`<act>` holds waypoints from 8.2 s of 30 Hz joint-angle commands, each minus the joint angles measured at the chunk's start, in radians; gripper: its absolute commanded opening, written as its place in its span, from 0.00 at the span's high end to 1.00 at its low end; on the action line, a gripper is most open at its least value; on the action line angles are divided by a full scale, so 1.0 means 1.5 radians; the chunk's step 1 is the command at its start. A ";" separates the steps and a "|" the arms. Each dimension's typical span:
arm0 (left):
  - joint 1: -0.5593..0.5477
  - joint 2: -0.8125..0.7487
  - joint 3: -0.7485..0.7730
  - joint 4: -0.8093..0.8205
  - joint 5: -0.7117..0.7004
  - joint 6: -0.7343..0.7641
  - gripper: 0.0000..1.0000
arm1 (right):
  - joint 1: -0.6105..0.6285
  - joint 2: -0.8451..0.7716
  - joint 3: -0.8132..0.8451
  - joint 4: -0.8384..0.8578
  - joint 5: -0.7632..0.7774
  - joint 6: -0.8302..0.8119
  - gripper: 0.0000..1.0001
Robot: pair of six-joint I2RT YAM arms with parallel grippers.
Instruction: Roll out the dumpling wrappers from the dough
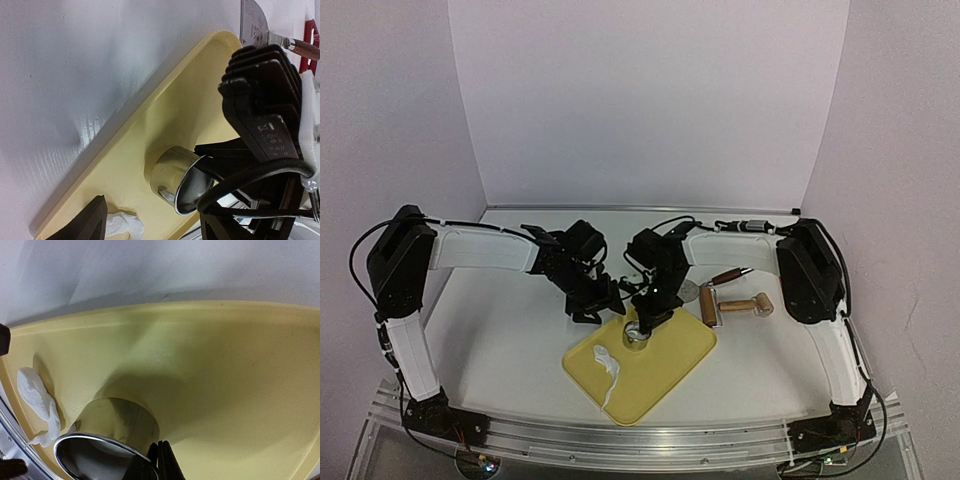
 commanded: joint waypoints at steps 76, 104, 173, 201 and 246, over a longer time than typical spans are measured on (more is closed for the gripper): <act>-0.015 -0.136 0.048 0.020 -0.150 -0.013 0.16 | -0.133 -0.153 0.020 -0.152 0.310 0.159 1.00; 0.081 -0.102 0.036 0.017 -0.091 0.050 0.16 | -0.196 -0.438 -0.558 0.040 0.238 0.220 0.90; 0.120 -0.132 -0.015 -0.021 -0.118 0.007 0.17 | -0.493 -0.143 -0.209 0.178 -0.346 0.063 0.98; 0.030 0.152 0.192 -0.137 -0.018 0.421 0.39 | -0.432 -0.478 -0.449 0.123 -0.334 0.233 1.00; 0.005 0.174 0.167 -0.130 -0.084 0.489 1.00 | -0.237 -0.357 -0.468 0.175 0.025 0.409 1.00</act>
